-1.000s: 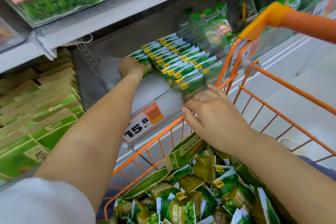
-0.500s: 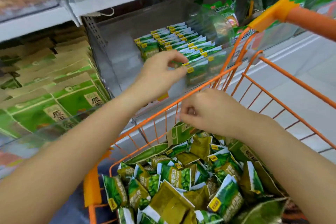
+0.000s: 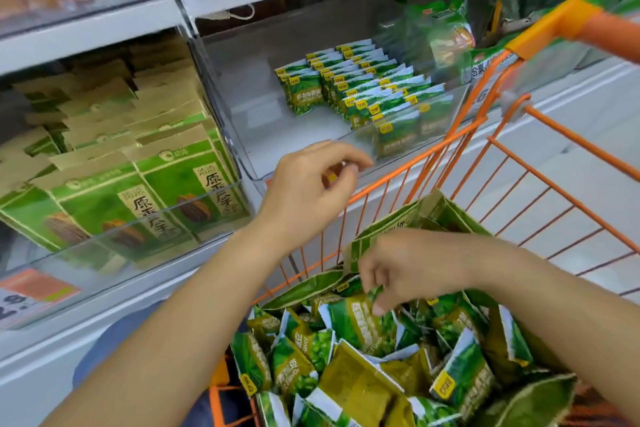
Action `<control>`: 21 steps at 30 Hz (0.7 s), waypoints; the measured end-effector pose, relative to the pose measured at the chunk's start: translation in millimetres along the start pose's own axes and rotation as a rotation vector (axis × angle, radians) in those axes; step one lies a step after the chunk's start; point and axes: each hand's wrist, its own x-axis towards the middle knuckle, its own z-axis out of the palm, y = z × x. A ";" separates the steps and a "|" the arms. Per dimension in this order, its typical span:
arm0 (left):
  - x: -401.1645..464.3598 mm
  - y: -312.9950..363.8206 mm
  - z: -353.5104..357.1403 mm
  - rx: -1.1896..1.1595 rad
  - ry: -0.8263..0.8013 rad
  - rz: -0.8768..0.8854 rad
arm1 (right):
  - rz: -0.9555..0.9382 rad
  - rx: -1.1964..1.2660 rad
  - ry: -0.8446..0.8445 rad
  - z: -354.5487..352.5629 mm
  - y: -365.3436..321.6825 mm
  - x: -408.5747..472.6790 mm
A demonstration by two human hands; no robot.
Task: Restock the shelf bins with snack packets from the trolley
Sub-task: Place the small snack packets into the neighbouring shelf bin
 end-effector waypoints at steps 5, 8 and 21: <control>9.0 9.0 -17.8 -0.831 -0.171 -0.425 | -0.104 0.575 0.385 -51.6 8.6 -38.5; 8.9 9.8 -21.3 -0.910 -0.191 -0.497 | -0.156 0.767 0.557 -57.0 9.3 -42.4; 9.6 17.4 -13.2 -0.643 -0.108 -0.515 | -0.165 0.832 0.976 -39.1 4.1 -16.6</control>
